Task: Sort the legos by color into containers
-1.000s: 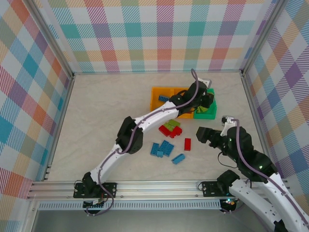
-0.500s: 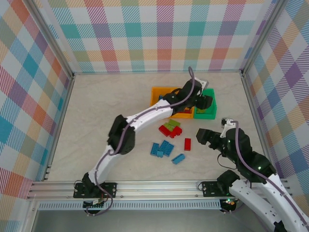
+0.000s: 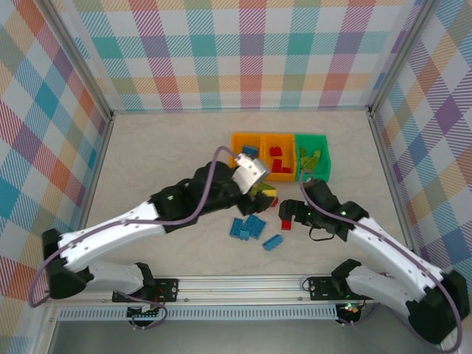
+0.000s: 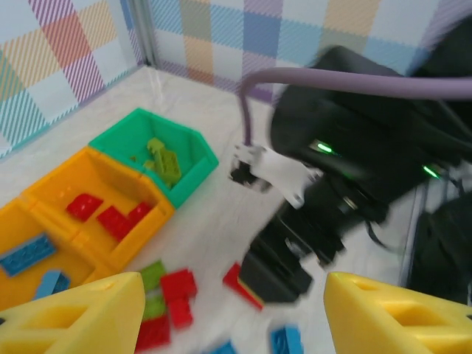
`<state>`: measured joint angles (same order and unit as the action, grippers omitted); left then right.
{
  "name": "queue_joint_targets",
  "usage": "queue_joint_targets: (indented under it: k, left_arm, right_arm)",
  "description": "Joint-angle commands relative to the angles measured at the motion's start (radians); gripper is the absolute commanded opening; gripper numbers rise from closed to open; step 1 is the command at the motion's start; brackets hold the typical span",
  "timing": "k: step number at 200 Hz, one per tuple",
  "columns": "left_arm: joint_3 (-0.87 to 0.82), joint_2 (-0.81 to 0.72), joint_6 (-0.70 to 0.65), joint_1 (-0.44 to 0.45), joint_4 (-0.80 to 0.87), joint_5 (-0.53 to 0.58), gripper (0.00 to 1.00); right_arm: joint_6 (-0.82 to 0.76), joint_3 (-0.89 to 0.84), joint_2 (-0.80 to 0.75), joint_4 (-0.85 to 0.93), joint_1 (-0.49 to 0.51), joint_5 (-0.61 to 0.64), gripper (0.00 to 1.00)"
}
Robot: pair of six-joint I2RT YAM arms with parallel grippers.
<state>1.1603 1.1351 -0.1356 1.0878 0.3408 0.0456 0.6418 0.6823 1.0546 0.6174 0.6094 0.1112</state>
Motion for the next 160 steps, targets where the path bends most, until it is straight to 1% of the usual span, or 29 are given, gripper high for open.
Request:
queue_joint_targets:
  k: [1, 23, 32, 41, 51, 57, 62, 75, 82, 93, 105, 121, 131, 140, 160]
  left_arm:
    - [-0.068, -0.119, -0.114, 0.013, 0.239, -0.016, 0.73]
    - [-0.087, -0.197, -0.135, 0.029, 0.391, 0.037, 0.84]
    - [-0.100, -0.223, -0.144, 0.030, 0.437, 0.041, 0.89]
    - [-0.123, -0.253, -0.167, 0.030, 0.465, 0.034, 0.94]
    - [-0.158, -0.283, -0.208, 0.031, 0.473, 0.013, 1.00]
    - [-0.187, -0.302, -0.226, 0.031, 0.464, 0.003, 1.00]
    - [-0.211, -0.313, -0.237, 0.031, 0.449, -0.009, 1.00]
    - [-0.259, -0.335, -0.277, 0.032, 0.420, -0.073, 1.00]
    - [-0.277, -0.340, -0.298, 0.032, 0.409, -0.110, 1.00]
    - [-0.285, -0.337, -0.323, 0.031, 0.413, -0.141, 1.00]
    - [-0.274, -0.323, -0.364, 0.032, 0.453, -0.157, 1.00]
    - [-0.276, -0.315, -0.406, 0.031, 0.484, -0.152, 1.00]
    - [-0.287, -0.322, -0.430, 0.030, 0.491, -0.150, 1.00]
    - [-0.303, -0.335, -0.448, 0.030, 0.490, -0.139, 1.00]
    - [-0.335, -0.388, -0.447, 0.030, 0.447, -0.134, 1.00]
  right_arm:
    - [-0.024, 0.010, 0.114, -0.082, 0.004, -0.036, 0.92]
    - [-0.019, 0.028, 0.238, -0.109, 0.007, -0.043, 0.91]
    - [-0.019, 0.043, 0.283, -0.105, 0.011, -0.033, 0.90]
    - [-0.021, 0.053, 0.321, -0.098, 0.014, -0.014, 0.87]
    - [-0.021, 0.057, 0.353, -0.093, 0.020, 0.006, 0.81]
    - [-0.024, 0.056, 0.368, -0.097, 0.021, 0.013, 0.75]
    - [-0.024, 0.055, 0.377, -0.096, 0.022, 0.017, 0.72]
    - [-0.024, 0.055, 0.396, -0.097, 0.024, 0.024, 0.63]
    - [-0.024, 0.053, 0.401, -0.097, 0.025, 0.025, 0.58]
    - [-0.023, 0.045, 0.400, -0.102, 0.026, 0.025, 0.48]
    - [-0.021, 0.034, 0.389, -0.112, 0.026, 0.022, 0.37]
    - [-0.020, 0.024, 0.351, -0.120, 0.026, 0.013, 0.27]
    - [-0.022, 0.023, 0.313, -0.124, 0.026, -0.006, 0.24]
    - [-0.019, 0.022, 0.259, -0.126, 0.027, -0.016, 0.24]
    - [-0.021, 0.030, 0.128, -0.123, 0.029, 0.005, 0.21]
